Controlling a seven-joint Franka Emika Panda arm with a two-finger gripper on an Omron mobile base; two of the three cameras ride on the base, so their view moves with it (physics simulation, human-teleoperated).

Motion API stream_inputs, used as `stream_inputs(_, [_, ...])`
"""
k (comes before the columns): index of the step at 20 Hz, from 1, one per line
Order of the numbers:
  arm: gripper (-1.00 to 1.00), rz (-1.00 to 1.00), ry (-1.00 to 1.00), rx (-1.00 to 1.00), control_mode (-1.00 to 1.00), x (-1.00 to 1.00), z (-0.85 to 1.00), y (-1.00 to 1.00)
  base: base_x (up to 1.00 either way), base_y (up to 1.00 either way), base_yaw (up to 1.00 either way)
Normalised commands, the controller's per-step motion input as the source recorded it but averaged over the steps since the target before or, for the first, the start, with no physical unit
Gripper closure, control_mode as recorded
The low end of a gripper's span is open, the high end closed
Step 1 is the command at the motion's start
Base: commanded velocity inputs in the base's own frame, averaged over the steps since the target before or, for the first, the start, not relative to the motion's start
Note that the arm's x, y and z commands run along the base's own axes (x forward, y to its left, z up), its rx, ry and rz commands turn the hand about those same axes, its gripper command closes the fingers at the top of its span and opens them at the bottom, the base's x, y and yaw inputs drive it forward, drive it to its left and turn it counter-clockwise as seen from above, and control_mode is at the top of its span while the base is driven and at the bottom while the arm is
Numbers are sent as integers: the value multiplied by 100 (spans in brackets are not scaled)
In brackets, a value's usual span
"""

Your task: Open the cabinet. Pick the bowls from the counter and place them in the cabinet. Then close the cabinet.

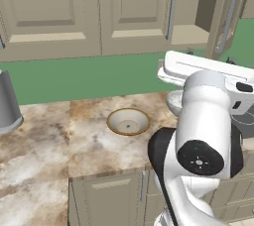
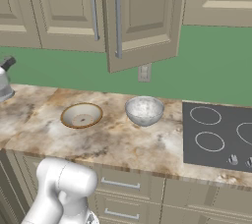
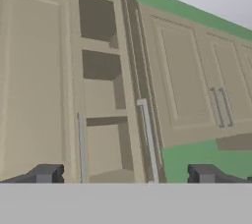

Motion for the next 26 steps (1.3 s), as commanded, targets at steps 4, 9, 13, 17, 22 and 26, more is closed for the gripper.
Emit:
stream_inputs(4, [-100,0,-11,10,-100,61,-35,-16,0,0,0])
stream_inputs(9, [-100,0,-12,8,-100,62,-30,-11,0,0,0])
stream_inputs(13, [-100,0,-13,11,-100,55,-35,-12,0,0,0])
stream_inputs(17, [-100,0,-15,13,-100,49,-36,-5,0,0,0])
stream_inputs(22, [-100,0,-19,15,-100,46,-21,-3,0,0,0])
stream_inputs(26, [-100,0,-23,20,-100,43,-5,-20,0,0,0])
